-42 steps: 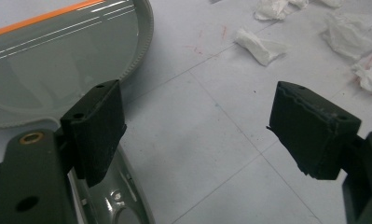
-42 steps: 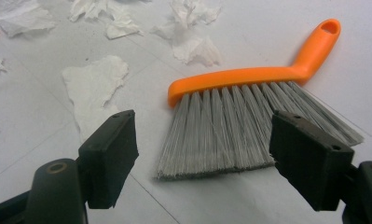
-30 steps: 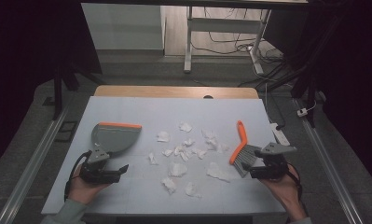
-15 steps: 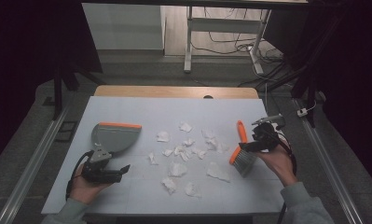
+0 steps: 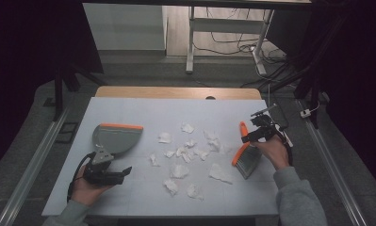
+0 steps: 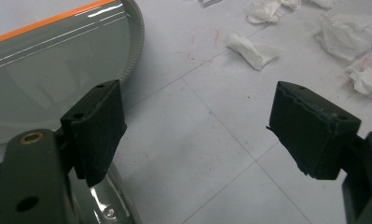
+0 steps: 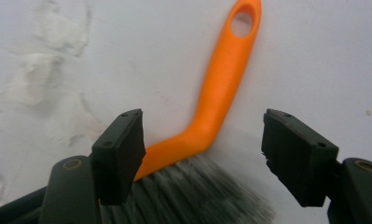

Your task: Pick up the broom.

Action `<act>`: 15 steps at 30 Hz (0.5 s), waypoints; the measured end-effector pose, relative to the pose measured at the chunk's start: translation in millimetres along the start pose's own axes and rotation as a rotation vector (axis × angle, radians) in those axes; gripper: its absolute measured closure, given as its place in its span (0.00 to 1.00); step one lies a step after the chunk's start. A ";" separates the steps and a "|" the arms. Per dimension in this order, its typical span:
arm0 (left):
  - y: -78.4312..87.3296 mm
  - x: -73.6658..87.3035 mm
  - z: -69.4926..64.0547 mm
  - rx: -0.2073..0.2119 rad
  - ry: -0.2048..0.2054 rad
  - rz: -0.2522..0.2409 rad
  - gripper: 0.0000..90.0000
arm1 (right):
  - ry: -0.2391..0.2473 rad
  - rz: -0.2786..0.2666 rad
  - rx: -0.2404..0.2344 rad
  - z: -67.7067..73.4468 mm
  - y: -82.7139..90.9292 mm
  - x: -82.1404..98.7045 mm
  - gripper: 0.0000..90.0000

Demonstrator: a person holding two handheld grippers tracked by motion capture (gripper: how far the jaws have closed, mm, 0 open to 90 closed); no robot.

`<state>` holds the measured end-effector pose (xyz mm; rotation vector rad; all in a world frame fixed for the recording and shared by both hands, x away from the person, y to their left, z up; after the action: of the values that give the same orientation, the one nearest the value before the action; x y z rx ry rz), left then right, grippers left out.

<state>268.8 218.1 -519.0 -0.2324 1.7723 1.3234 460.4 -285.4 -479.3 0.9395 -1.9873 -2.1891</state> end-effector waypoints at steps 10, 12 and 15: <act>-0.9 0.2 -0.6 0.002 -0.005 0.003 0.21 | -0.077 0.121 0.052 -3.4 -25.0 -10.5 0.42; -0.9 0.4 -0.7 0.002 -0.006 0.002 0.21 | -0.094 0.137 0.062 -1.9 -27.8 -11.7 0.44; -0.6 0.6 -0.6 0.002 -0.010 0.003 0.21 | -0.101 0.138 0.069 -0.1 -30.5 -12.4 0.46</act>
<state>268.5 217.5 -519.8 -0.2222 1.7663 1.3228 481.6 -274.9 -502.2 0.6872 -2.1149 -2.1462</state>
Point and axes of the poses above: each handheld gripper's, and its own axes: y roughly backward along the jaws, x roughly out of its underside, z roughly to its left, the point moved 2 cm from there along -y, roughly forward along the jaws, and after that the axes turned 1 degree about y, right-handed, at the moved point
